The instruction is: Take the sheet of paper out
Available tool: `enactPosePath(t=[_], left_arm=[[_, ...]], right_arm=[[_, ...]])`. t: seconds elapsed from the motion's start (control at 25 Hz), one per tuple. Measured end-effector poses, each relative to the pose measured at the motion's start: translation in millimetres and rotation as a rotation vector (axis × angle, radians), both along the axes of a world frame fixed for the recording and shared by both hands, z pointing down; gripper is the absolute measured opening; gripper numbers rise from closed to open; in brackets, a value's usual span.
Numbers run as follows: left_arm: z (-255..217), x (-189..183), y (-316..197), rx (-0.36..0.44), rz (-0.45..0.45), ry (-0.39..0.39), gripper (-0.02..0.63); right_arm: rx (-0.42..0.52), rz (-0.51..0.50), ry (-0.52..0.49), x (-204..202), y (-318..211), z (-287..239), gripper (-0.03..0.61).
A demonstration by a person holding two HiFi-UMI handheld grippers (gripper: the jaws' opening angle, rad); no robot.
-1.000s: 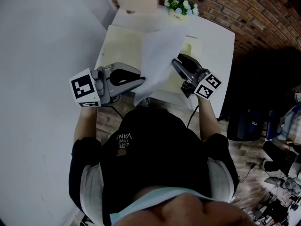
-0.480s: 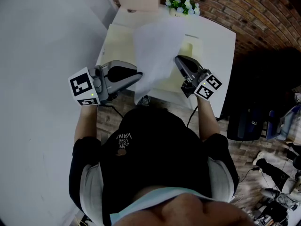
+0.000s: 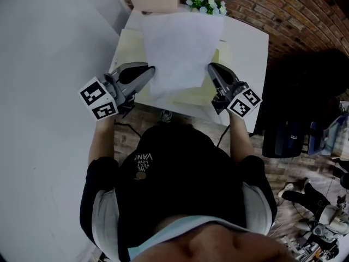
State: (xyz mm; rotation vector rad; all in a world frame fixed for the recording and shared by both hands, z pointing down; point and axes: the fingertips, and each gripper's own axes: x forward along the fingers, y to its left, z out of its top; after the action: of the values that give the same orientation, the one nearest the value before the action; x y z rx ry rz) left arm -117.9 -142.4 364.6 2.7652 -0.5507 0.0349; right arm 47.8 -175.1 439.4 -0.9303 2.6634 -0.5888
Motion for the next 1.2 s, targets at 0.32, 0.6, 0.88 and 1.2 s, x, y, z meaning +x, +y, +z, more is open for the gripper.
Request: enactPosePath(t=[0.32, 0.6, 0.88, 1.2], left_arm=[[13, 5, -25, -0.050, -0.047, 0.015, 0.002], [32, 20, -46, -0.090, -0.050, 0.002, 0.002], [44, 37, -60, -0.128, -0.022, 0.014, 0.002], [56, 54, -68, -0.177, 0.024, 0.029, 0.002]], right_arm=[[-0.014, 0.070, 0.004, 20, 5, -2, -0.002], [-0.042, 0.153, 0.002, 43, 13, 0, -0.001], [-0.053, 0.228, 0.001, 61, 21, 4, -0.002], [-0.076, 0.325, -0.024, 77, 31, 6, -0.002]])
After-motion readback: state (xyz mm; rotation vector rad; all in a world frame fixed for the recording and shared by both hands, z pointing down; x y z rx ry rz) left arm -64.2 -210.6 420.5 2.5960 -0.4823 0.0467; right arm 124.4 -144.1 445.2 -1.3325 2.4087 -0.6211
